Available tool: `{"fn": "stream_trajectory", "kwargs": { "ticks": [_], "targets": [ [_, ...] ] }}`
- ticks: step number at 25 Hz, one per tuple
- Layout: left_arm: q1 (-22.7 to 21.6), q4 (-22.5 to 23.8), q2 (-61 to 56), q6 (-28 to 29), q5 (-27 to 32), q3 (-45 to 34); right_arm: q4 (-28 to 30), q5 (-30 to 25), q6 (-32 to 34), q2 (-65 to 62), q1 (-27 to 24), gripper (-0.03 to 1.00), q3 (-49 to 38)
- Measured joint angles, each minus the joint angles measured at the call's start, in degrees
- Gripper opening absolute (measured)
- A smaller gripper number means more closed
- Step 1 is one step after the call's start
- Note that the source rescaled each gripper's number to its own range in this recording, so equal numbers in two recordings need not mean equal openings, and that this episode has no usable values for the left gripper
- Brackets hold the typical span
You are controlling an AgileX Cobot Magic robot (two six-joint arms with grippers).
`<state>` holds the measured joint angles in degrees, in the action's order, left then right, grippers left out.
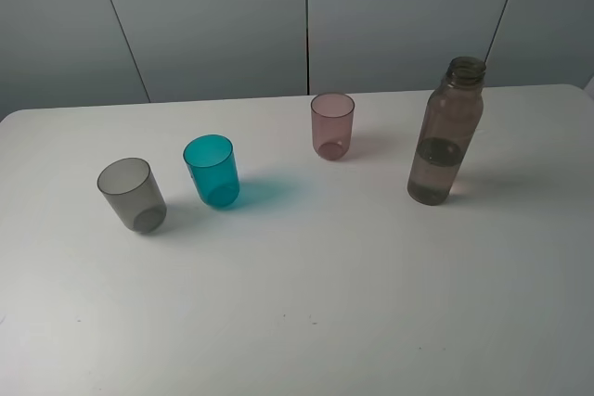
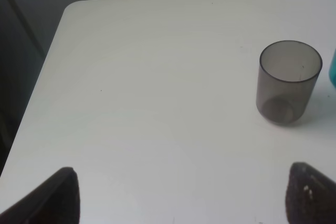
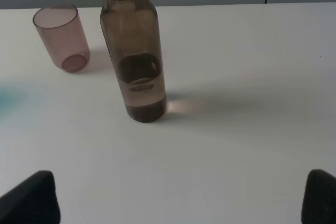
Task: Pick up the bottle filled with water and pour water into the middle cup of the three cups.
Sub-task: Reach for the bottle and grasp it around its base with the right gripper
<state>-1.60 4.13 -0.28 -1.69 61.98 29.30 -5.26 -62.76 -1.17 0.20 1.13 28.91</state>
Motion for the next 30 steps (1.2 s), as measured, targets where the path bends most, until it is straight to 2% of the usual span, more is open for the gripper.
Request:
{"fn": "stream_trajectory", "kwargs": {
  "ticks": [30],
  "targets": [
    [0.0, 0.0, 0.0, -0.19, 0.0, 0.0, 0.0, 0.0, 0.0, 0.0, 0.0, 1.0, 0.0]
  ]
}}
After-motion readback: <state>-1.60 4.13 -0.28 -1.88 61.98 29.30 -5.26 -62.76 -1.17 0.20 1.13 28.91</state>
